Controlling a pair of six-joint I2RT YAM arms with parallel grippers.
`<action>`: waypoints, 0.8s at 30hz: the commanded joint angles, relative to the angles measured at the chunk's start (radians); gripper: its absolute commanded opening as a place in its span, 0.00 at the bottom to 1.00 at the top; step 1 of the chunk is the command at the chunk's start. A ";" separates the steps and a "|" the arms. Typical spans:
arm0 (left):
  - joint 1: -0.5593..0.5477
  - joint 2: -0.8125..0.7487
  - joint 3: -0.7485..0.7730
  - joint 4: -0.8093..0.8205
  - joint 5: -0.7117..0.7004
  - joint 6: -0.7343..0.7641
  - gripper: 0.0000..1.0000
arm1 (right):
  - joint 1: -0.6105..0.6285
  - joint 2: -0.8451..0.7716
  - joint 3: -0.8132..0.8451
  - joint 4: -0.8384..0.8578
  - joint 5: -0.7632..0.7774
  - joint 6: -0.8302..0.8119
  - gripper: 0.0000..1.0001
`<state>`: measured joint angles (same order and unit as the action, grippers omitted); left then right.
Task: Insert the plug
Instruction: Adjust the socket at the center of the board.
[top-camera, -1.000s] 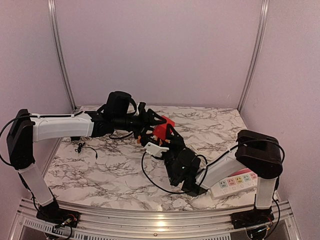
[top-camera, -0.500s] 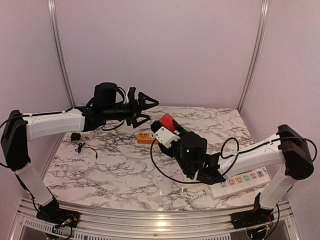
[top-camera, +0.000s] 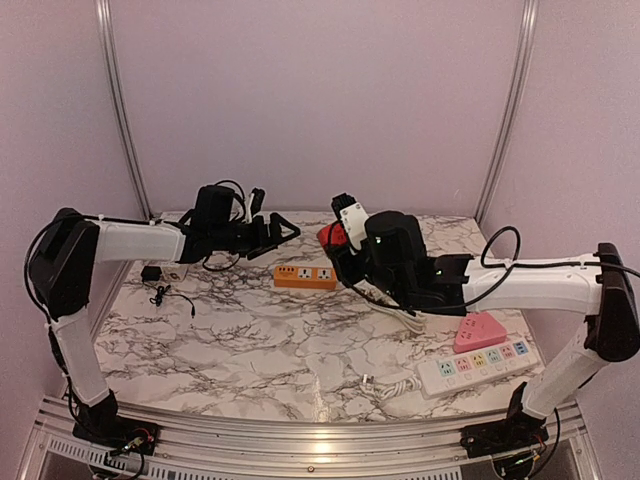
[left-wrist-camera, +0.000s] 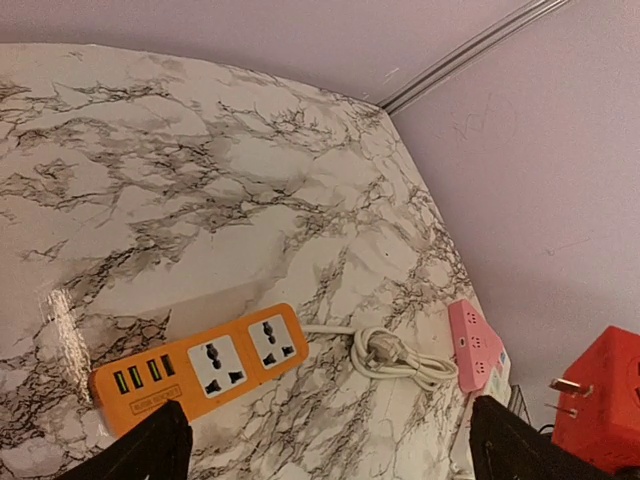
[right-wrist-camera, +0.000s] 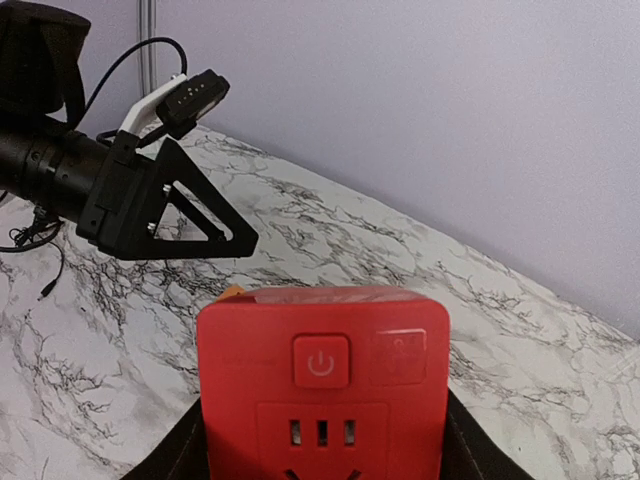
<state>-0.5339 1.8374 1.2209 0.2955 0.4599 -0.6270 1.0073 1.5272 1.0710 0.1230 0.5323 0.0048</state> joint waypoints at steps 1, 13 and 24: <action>0.054 0.130 0.080 0.014 0.070 0.123 0.98 | -0.006 -0.004 0.050 -0.096 -0.056 0.157 0.15; 0.086 0.343 0.242 -0.007 0.138 0.242 0.94 | -0.008 -0.030 0.046 -0.185 -0.123 0.273 0.15; 0.089 0.413 0.258 -0.047 0.166 0.260 0.88 | -0.008 -0.081 0.049 -0.193 -0.130 0.324 0.17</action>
<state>-0.4469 2.2425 1.4757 0.2733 0.5900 -0.3923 1.0046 1.4895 1.0824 -0.0872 0.3870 0.2962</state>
